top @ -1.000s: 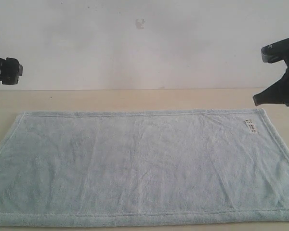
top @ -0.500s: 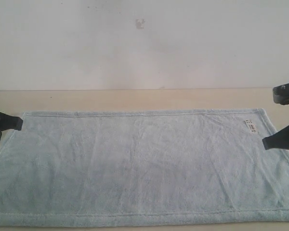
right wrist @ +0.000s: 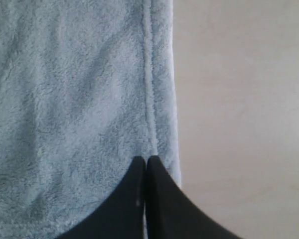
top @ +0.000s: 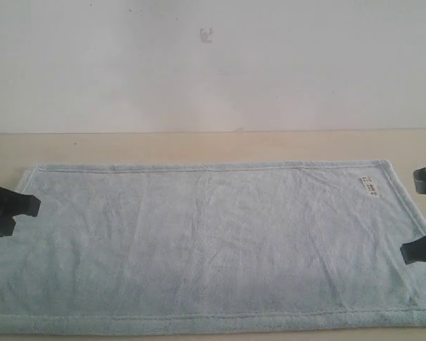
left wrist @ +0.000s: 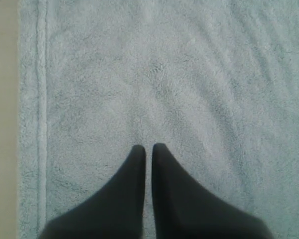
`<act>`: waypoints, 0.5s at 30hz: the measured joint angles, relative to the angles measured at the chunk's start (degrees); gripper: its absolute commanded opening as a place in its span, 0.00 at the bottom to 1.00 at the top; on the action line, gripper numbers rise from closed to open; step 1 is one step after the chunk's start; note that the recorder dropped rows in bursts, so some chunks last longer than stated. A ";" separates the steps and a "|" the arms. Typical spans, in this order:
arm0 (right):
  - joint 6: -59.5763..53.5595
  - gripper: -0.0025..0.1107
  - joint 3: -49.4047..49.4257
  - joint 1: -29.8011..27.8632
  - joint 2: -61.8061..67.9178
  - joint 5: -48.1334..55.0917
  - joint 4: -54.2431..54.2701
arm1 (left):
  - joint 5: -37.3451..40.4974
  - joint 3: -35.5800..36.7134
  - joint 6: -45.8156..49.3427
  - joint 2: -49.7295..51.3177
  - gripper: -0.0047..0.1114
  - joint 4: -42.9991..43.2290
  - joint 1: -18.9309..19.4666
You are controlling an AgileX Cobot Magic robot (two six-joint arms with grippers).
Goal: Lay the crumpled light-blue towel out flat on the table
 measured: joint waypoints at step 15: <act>-2.01 0.02 3.72 2.07 -8.57 -5.71 4.92 | -4.35 4.04 0.28 -12.62 0.08 -0.64 0.00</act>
